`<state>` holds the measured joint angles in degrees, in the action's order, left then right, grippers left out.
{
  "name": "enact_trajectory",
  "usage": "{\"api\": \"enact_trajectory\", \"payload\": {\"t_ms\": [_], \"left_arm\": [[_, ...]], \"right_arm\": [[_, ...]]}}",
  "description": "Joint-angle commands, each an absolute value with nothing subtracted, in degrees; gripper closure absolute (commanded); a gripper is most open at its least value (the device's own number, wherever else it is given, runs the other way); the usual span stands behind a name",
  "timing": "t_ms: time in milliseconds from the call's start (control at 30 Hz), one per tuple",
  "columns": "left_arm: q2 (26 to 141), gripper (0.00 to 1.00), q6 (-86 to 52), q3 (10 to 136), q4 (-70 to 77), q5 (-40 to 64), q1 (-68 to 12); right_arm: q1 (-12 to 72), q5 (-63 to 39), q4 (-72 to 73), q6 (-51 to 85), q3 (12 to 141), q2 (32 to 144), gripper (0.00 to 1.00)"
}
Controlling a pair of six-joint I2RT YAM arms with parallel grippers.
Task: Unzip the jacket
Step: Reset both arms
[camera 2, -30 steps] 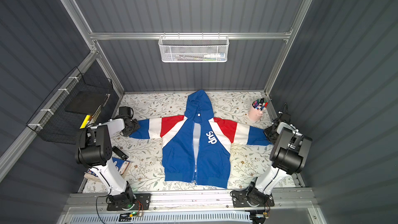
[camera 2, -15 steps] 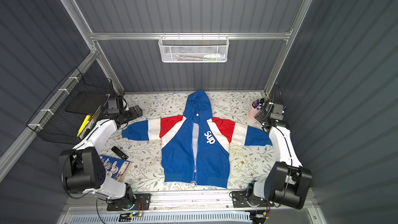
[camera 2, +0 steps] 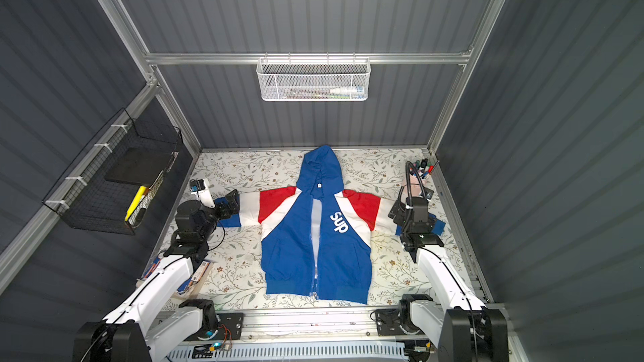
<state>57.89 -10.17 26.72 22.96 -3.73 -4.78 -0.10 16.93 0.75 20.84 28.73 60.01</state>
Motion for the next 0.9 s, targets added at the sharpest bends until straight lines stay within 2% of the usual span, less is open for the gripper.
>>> {"api": "enact_trajectory", "payload": {"t_ms": [0,167,400,467,567,667,700,733,867], "left_arm": [[60.4,0.01,-2.5,23.8,37.1,-6.0,-4.6],[66.1,0.01,3.4,18.1,54.1,-1.8,-4.6],[82.0,0.01,4.7,16.8,74.3,1.4,-4.5],[86.0,0.01,5.8,17.5,77.0,1.6,-4.5],[90.2,0.01,6.4,17.5,81.2,2.5,-3.6],[97.7,0.01,5.3,17.8,89.0,3.4,-2.3],[97.6,0.01,4.7,20.2,85.3,3.3,-1.5],[96.3,0.01,2.9,23.7,75.0,2.3,-0.8],[97.8,0.01,0.0,23.6,76.3,-3.9,0.3]], "right_arm": [[0.1,19.5,13.9,14.8,27.2,62.6,0.01],[0.0,12.4,25.9,8.8,24.7,69.2,0.01],[0.1,6.3,44.6,6.1,22.0,80.3,0.01],[0.0,4.4,46.0,5.6,22.3,81.1,0.01],[0.0,3.0,38.5,4.8,25.5,82.0,0.01],[0.0,2.6,47.4,4.2,23.1,87.5,0.01],[0.0,2.4,52.8,2.8,22.6,90.0,0.01],[0.0,2.1,56.8,1.8,21.8,91.2,0.01],[0.0,2.3,53.1,2.9,22.7,89.7,0.01]]}}
